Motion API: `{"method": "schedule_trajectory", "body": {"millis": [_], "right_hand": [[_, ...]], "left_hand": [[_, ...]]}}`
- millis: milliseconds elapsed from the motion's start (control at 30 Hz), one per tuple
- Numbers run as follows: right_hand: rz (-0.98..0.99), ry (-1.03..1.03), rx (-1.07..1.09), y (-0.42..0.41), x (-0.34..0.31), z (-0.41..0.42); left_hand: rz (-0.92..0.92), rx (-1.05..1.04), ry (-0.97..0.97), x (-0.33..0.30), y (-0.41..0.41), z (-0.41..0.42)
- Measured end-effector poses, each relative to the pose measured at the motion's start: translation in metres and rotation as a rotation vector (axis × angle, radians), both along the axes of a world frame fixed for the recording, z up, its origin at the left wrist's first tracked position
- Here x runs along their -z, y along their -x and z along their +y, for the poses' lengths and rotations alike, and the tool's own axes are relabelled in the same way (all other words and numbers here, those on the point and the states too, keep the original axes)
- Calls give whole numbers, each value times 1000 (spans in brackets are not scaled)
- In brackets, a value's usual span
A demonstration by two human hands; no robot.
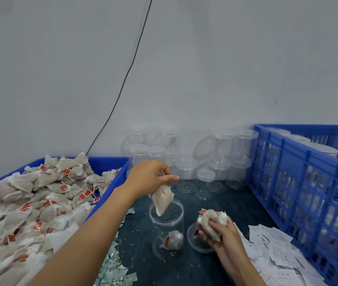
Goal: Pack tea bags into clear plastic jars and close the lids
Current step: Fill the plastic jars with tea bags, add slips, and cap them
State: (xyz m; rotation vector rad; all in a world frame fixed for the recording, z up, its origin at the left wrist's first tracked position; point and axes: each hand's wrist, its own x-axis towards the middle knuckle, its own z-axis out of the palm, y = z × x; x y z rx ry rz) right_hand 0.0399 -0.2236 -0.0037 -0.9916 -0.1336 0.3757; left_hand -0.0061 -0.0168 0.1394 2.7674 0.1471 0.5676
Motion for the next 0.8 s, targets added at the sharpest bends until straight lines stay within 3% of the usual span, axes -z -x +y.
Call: {"method": "schedule_trajectory", "body": {"millis": [200,300,433,500,633,800], "right_hand": [[27,-13,13,-2,5,-1],[20,-19,22,-3,5,-1],[-2,-15,13,-3,4,-1],[-18,-5,14,-2,3,-2],[-36,-7,18,-1,2,-3],[-36,7,34,0,2,-3]], "left_hand": [[11,-50,-191,28,-10,-12],[27,-9,-28,32,-9,-14],[-122,2,325,24,-7,-16],[-110,3,424,25,-6,-15],[95,65,494,40,1,-13],[75,90,454,46,10,-8]]}}
